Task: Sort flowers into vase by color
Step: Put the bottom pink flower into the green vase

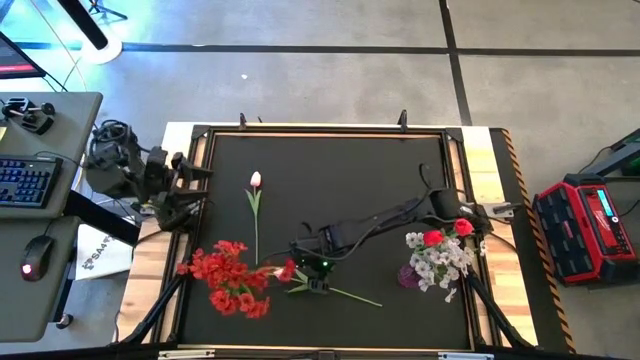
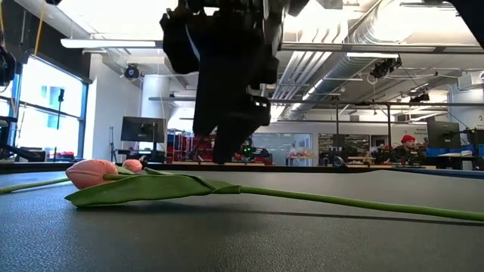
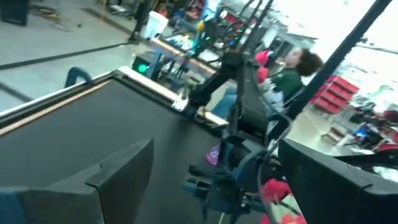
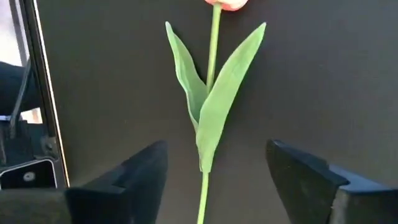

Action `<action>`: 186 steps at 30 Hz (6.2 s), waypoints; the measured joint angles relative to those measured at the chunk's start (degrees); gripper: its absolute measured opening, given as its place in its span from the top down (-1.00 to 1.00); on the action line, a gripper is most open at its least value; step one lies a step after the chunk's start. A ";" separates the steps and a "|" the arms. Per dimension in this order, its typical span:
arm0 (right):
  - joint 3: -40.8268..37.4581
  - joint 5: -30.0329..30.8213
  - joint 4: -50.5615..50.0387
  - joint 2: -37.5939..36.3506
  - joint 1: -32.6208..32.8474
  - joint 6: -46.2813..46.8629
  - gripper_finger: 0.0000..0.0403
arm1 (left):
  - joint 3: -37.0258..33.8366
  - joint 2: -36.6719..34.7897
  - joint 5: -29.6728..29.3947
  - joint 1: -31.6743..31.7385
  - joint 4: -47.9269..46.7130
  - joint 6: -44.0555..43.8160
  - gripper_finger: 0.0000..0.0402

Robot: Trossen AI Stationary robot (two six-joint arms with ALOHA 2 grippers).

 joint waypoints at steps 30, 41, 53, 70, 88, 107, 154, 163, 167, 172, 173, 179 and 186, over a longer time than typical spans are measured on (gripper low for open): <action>-0.11 0.32 -3.61 -0.13 -0.76 -2.31 0.98 | -0.04 7.26 -7.31 0.04 -1.53 0.57 -0.45; -0.04 20.72 -1.53 -12.72 -3.33 -3.34 1.00 | -0.04 7.25 -8.87 0.04 -0.49 1.08 -0.43; 0.03 15.16 37.17 -18.09 -8.41 -10.85 1.00 | -0.07 10.10 -11.65 1.40 8.74 9.23 -0.43; 0.03 5.57 56.10 -18.06 -13.97 -13.82 1.00 | -0.07 21.06 3.68 16.10 32.60 27.55 -0.43; 0.03 2.22 55.13 -18.05 -13.99 -10.81 1.00 | -0.11 25.08 16.60 25.62 36.93 26.17 0.28; 0.03 0.26 38.18 -24.89 -17.86 4.24 -0.09 | -1.35 11.87 25.27 14.88 15.66 26.75 0.99; 0.03 15.68 20.06 -31.75 -16.15 8.99 -0.24 | -29.46 -7.56 25.72 -0.07 43.78 24.69 1.00; 0.03 15.66 20.02 -31.74 -16.15 8.53 -0.24 | -29.42 -7.56 27.28 -0.07 35.62 20.33 1.00; 0.03 15.65 19.46 -31.55 -16.15 8.49 -0.24 | -29.42 -7.41 28.28 -0.08 34.94 19.98 1.00; 0.03 15.64 18.45 -31.20 -16.15 8.49 -0.24 | -29.40 -7.51 28.05 -0.07 41.32 23.68 1.00; 0.03 15.62 18.20 -31.14 -16.15 8.48 -0.24 | -29.42 -7.51 28.05 -0.07 42.65 24.49 1.00; 0.03 15.55 18.20 -30.81 -16.15 8.35 -0.24 | -29.38 -7.49 28.03 -0.07 42.59 24.63 1.00; 0.03 15.55 18.25 -30.81 -16.15 8.03 -0.24 | -29.38 -7.49 27.84 -0.09 38.76 23.88 1.00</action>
